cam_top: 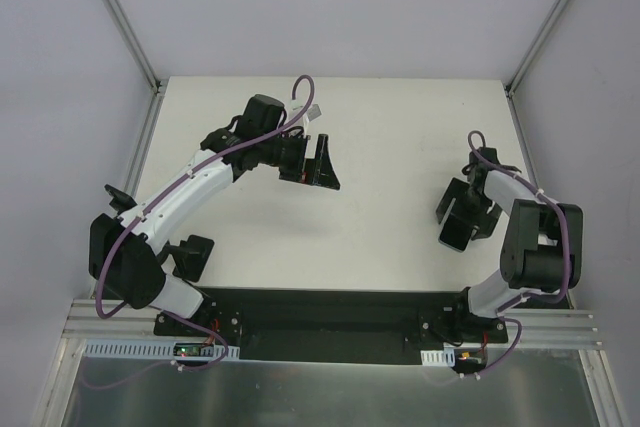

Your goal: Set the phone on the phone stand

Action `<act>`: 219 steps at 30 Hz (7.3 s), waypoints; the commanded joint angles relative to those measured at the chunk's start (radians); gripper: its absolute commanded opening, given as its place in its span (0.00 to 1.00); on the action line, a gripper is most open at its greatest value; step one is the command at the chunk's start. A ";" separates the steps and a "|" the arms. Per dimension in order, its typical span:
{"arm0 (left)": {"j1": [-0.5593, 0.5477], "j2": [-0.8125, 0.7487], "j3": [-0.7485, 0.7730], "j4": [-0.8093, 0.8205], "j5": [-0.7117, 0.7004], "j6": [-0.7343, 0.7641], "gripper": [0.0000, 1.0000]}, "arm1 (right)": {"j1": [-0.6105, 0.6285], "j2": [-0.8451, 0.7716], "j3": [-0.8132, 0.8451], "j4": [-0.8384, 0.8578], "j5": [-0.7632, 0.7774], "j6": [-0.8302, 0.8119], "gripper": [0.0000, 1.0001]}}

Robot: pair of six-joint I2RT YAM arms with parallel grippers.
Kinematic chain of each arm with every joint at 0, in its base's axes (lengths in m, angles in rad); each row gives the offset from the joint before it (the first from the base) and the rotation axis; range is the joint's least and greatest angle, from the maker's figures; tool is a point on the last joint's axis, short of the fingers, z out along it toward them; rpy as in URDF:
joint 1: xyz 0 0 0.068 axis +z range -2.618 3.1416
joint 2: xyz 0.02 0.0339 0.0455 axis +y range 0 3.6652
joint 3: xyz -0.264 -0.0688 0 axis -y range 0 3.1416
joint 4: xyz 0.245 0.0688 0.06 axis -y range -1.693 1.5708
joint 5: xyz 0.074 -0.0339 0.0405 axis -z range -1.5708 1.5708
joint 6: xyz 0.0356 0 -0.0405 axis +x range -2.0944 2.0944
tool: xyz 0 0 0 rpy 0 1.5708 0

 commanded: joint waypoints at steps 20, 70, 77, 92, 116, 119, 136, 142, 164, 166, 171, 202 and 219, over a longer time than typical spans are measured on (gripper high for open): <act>-0.002 0.012 -0.012 0.025 -0.014 0.028 0.96 | 0.081 -0.018 -0.079 0.146 -0.202 0.109 0.16; -0.092 0.103 -0.113 0.159 -0.119 0.023 0.00 | 0.834 -0.310 -0.279 1.041 -0.093 1.442 0.01; -0.092 0.049 -0.124 0.154 -0.189 0.012 0.00 | 0.810 -0.394 -0.288 0.954 -0.111 1.212 0.89; 0.052 -0.073 -0.047 -0.063 -0.203 -0.147 0.00 | 0.762 -1.070 -0.173 0.008 0.327 0.479 0.96; 0.098 -0.376 0.111 -0.955 -0.622 -0.325 0.00 | 0.762 -0.882 -0.256 0.259 0.185 0.414 0.96; 0.113 -0.344 0.135 -1.051 -0.645 -0.393 0.00 | 0.764 -0.824 -0.291 0.404 0.198 0.415 0.96; 0.569 -0.487 -0.176 -1.050 -0.604 -0.612 0.00 | 0.764 -0.338 -0.261 0.826 0.048 0.419 0.96; 0.589 -0.454 -0.170 -1.052 -0.554 -0.572 0.00 | 0.767 -0.252 -0.268 0.962 -0.065 0.307 0.96; 0.589 -0.540 -0.195 -1.052 -0.122 -0.592 0.00 | 1.340 0.206 -0.073 1.942 -0.117 -0.615 0.74; 0.589 -0.549 -0.214 -1.050 -0.105 -0.607 0.00 | 1.347 0.201 -0.055 1.921 -0.148 -0.628 0.71; 0.591 -0.549 -0.213 -1.052 -0.094 -0.630 0.00 | 1.376 0.209 -0.023 1.900 -0.139 -0.668 0.63; 0.589 -0.767 0.233 -1.044 -0.722 -0.606 0.99 | 1.454 0.276 0.297 1.517 0.070 -0.570 0.00; 0.587 -0.967 0.290 -0.794 -0.763 -0.327 0.99 | 1.494 0.564 0.796 1.100 0.027 -0.503 0.00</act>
